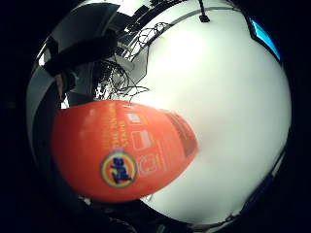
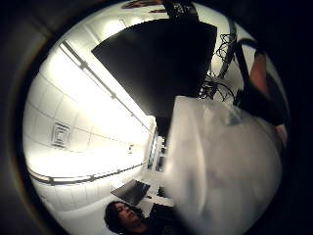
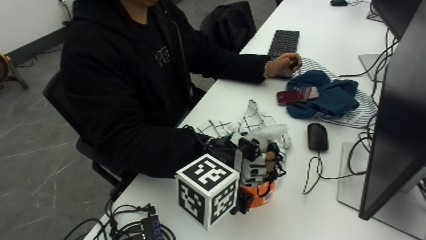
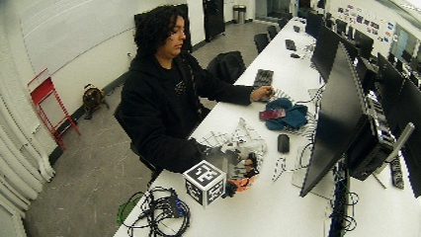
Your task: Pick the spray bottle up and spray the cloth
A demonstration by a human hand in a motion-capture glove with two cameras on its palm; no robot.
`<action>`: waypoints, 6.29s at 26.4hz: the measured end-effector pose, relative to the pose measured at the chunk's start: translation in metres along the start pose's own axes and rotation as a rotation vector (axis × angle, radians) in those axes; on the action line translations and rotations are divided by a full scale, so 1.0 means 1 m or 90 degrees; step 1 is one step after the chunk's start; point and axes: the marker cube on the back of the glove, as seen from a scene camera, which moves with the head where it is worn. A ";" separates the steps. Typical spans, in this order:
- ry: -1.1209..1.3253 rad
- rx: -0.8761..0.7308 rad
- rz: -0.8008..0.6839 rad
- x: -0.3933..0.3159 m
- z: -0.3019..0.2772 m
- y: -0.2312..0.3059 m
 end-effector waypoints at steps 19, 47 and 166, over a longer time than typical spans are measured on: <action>0.036 0.193 -0.103 0.003 0.011 -0.025; 0.528 -0.314 0.023 -0.103 0.002 0.087; 0.717 -0.334 -0.248 -0.029 0.071 0.222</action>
